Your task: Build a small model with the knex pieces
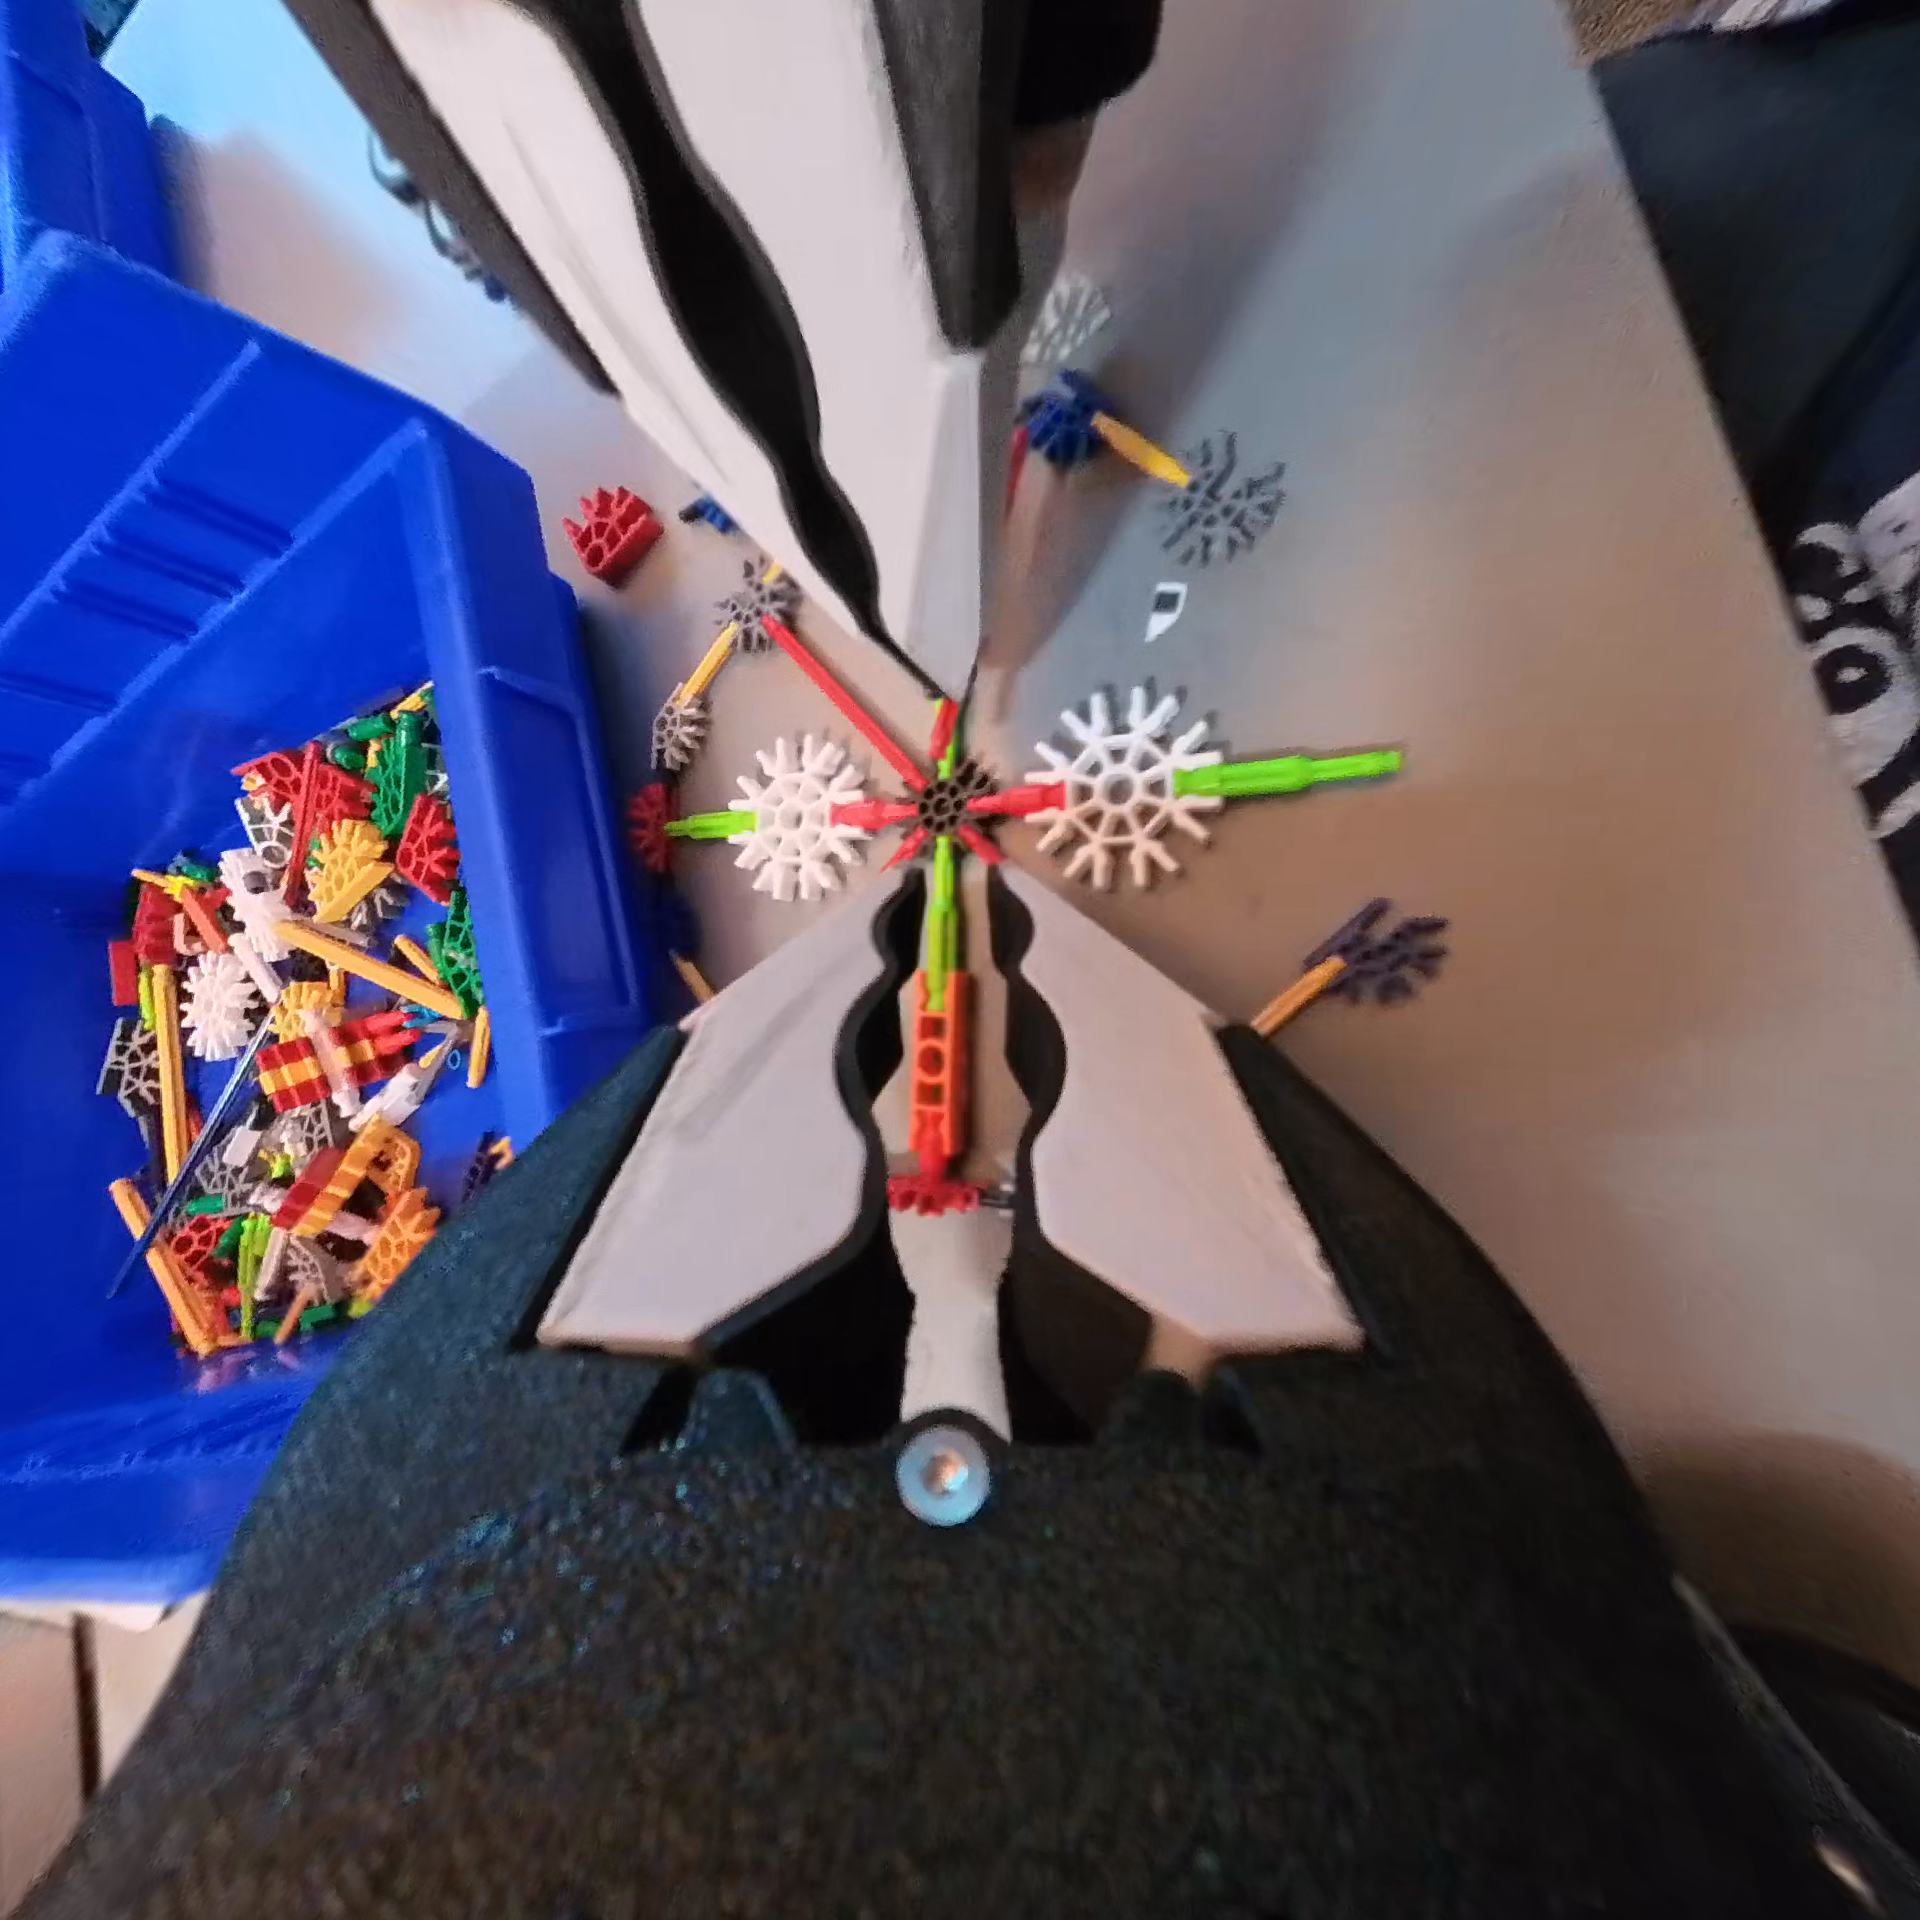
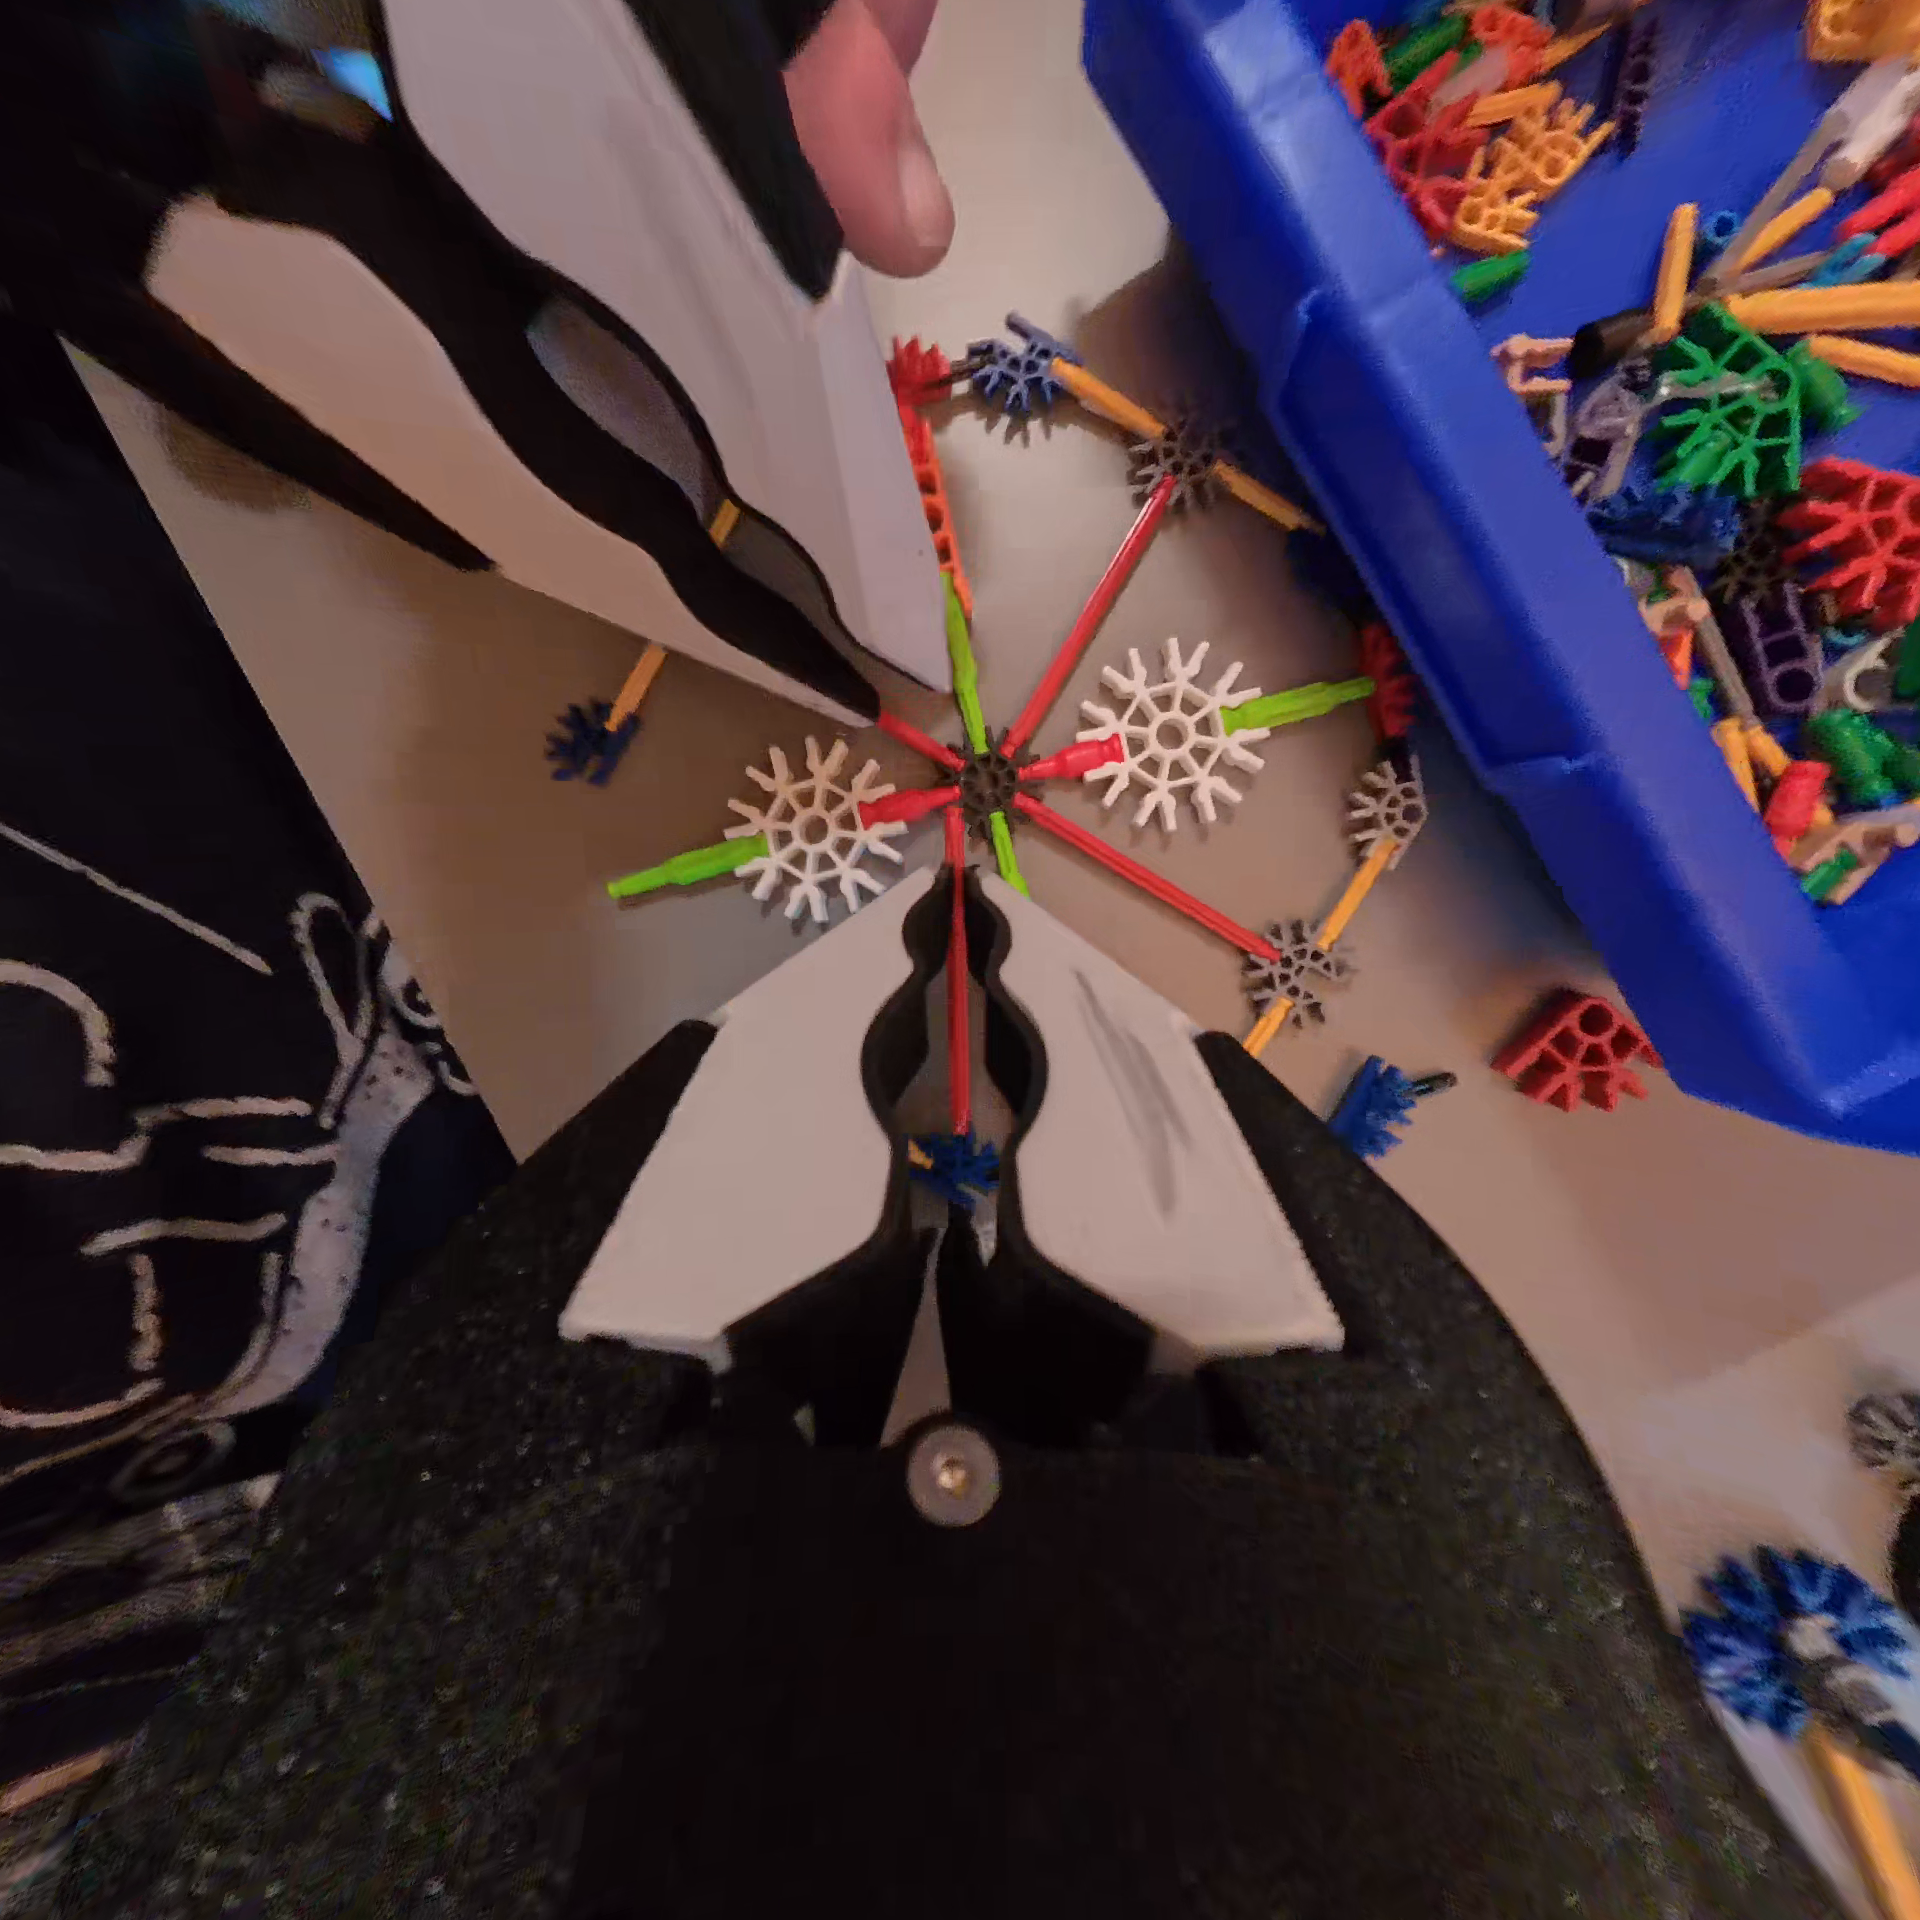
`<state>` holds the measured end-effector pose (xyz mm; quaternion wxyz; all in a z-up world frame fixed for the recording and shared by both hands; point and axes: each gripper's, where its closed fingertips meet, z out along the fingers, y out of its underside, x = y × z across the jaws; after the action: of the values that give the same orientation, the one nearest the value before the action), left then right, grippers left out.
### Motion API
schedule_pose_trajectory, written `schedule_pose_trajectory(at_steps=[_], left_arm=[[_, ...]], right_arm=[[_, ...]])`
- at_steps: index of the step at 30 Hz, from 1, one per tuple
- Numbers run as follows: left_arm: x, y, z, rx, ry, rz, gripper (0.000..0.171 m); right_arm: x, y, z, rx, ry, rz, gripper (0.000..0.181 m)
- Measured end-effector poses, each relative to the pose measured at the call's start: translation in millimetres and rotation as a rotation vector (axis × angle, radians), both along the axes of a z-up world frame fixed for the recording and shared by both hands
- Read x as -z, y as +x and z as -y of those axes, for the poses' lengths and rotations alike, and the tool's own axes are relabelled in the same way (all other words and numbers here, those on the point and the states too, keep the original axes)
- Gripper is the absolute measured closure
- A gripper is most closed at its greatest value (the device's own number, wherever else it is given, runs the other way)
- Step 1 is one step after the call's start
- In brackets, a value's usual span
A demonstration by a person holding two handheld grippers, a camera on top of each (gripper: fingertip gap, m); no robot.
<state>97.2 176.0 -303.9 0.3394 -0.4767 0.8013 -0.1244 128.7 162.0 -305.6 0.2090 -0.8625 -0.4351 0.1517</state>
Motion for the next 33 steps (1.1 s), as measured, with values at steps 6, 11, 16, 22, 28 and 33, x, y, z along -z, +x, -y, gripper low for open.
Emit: schedule_pose_trajectory(at_steps=[6,11,16,22,28,33], left_arm=[[17.1,-5.4,-13.4,-0.071,-0.007,-0.089,0.164],[18.1,1.6,2.0,-0.162,-0.095,-0.093,0.166],[13.4,14.0,23.6,-0.237,-0.184,-0.050,0.151],[-2.5,23.1,28.2,-0.096,-0.209,-0.014,0.149],[13.2,30.8,24.4,0.017,-0.198,-0.080,0.146],[16.2,37.5,32.3,-0.009,-0.237,-0.059,0.155]], right_arm=[[-3.9,4.3,4.2,0.102,-0.038,-0.088,0.181],[1.2,16.9,5.1,0.157,-0.027,-0.095,0.181],[-4.4,28.8,14.0,0.205,-0.011,-0.108,0.181],[-10.1,20.6,33.8,0.255,-0.068,-0.195,0.181],[7.9,17.5,37.5,0.307,-0.081,-0.164,0.181],[11.9,19.1,35.6,0.329,-0.070,-0.149,0.181]])
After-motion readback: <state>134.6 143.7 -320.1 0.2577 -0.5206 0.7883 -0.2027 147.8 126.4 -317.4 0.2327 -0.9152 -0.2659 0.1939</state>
